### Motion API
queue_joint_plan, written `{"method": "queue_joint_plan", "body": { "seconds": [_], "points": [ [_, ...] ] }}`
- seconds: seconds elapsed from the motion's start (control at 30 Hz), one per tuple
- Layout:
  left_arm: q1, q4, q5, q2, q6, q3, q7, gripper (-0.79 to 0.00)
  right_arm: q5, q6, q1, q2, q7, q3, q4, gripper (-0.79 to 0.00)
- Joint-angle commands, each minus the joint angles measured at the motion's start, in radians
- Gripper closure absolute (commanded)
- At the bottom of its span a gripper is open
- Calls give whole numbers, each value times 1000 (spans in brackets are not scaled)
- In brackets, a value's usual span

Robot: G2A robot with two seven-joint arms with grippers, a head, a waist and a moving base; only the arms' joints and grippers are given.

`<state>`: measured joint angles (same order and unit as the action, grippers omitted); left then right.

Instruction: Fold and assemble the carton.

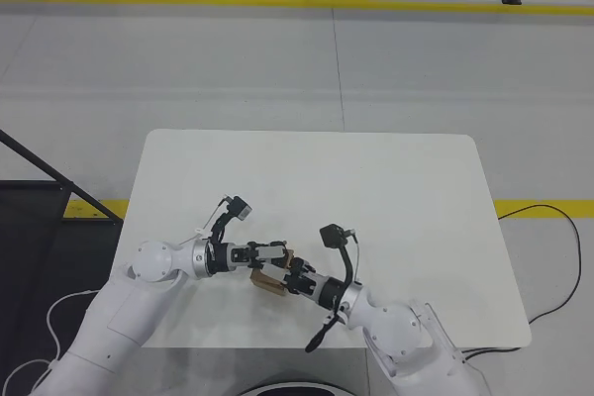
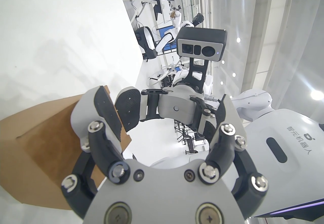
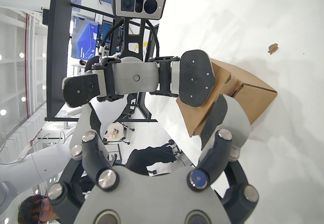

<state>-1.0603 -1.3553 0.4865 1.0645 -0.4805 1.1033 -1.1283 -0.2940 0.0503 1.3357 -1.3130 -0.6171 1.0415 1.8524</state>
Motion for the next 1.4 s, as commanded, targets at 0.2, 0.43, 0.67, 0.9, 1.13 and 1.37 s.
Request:
{"method": "queue_joint_plan", "body": {
  "seconds": [0.2, 0.43, 0.67, 0.9, 1.13, 1.37],
  "points": [
    [-4, -2, 0, 1, -1, 2, -2, -785, -4, -20, 9, 4, 16, 1, 9, -785],
    [-5, -2, 0, 1, 1, 3, -3, -785, -6, -38, 18, 7, 29, 3, 16, -785],
    [-9, -4, 4, 1, -4, 9, -6, -785, 0, -56, 28, 11, 46, 14, 26, -785],
    [-16, -6, 12, -1, -6, 22, -9, -785, 2, -66, 41, 16, 49, 23, 36, -785],
    [-17, -5, 8, -1, -4, 24, -11, -785, 1, -51, 35, 19, 25, 12, 31, -785],
    [-19, -7, 10, -1, -5, 28, -11, -785, -8, -38, 15, 18, 1, -11, 18, -785]
  ]
}}
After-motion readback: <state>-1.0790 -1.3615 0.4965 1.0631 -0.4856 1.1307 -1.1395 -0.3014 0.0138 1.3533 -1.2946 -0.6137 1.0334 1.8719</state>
